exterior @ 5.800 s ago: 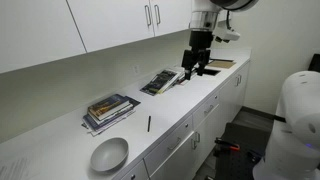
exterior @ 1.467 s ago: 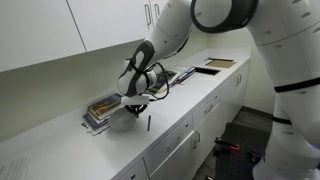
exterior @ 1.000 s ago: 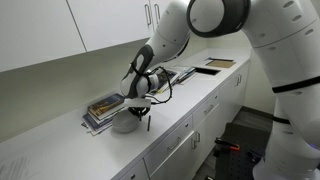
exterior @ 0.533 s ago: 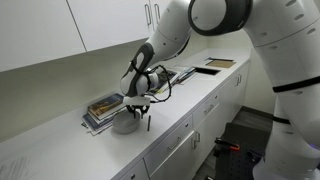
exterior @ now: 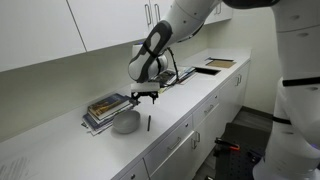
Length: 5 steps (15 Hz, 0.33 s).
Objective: Move the bowl to the right
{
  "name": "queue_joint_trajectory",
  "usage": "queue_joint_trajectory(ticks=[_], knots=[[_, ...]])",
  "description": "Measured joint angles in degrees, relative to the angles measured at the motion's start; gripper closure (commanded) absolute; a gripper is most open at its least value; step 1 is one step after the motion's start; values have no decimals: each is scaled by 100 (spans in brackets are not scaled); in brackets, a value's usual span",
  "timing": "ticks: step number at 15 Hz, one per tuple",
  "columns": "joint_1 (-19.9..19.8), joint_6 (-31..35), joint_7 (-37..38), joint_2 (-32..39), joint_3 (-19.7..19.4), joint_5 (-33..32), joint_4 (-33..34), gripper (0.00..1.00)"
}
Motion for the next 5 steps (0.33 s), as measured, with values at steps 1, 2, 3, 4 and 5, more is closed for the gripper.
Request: queue_joint_trajectory(ticks=[1,2,3,4,5], knots=[[-6,-42,9,-219,-52,-253,-155,0],[-27,-74,10,-429,-68,-422,-298,0],[-55,-116,5,-637,-63,-552,-439,0],[-88,-192,-22,-824,-34,-610,-569,0],[-117,-303,-66,-999,5,-620,-693,0]])
